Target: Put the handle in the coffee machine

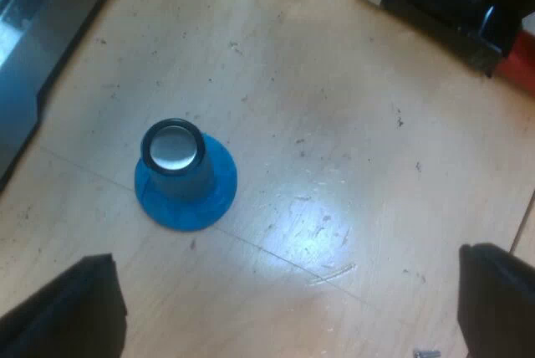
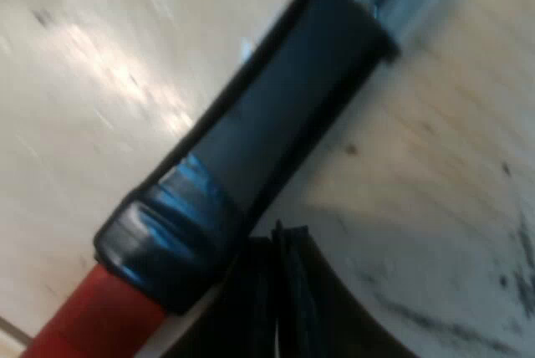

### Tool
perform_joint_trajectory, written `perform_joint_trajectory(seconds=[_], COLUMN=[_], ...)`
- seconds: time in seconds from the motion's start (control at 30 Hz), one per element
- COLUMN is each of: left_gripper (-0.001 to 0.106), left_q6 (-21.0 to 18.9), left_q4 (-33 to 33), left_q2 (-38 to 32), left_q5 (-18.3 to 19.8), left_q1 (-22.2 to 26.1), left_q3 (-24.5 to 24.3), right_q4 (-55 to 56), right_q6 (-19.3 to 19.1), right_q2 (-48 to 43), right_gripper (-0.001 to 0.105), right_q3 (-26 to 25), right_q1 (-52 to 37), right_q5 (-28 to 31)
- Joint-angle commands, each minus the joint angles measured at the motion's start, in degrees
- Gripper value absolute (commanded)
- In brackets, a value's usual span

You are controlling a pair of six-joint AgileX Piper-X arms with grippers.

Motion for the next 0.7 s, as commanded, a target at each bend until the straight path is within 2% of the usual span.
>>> perform_joint_trajectory(seconds=[0.03, 0.2, 0.47, 0.6, 0.7], left_gripper=[0.082, 0.082, 0.082, 0.082, 0.082], left_q6=[0.1, 0.1, 0.1, 0.1, 0.1], left_q4=[0.3, 0.3, 0.3, 0.5, 0.5], left_q2=[-0.2, -0.2, -0.5, -1.1, -2.2], left_q5=[-0.1, -0.1, -0.1, -0.8, -0.8], left_q1=[0.0, 0.0, 0.0, 0.2, 2.1], left_q3=[0.0, 0.0, 0.0, 0.0, 0.0], right_q4=[-2.1, -4.1, -7.2, -8.9, -11.5], right_q6=[1.2, 1.6, 0.7, 1.1, 2.0], right_q2=[0.1, 1.9, 9.4, 11.9, 13.7], right_gripper=[0.0, 0.0, 0.0, 0.0, 0.0], right_q3=[-0.2, -0.6, -8.5, -10.2, -10.4], right_q1=[0.0, 0.0, 0.0, 0.0, 0.0], right_q5=[-0.6, -1.6, -2.8, -2.8, -2.8])
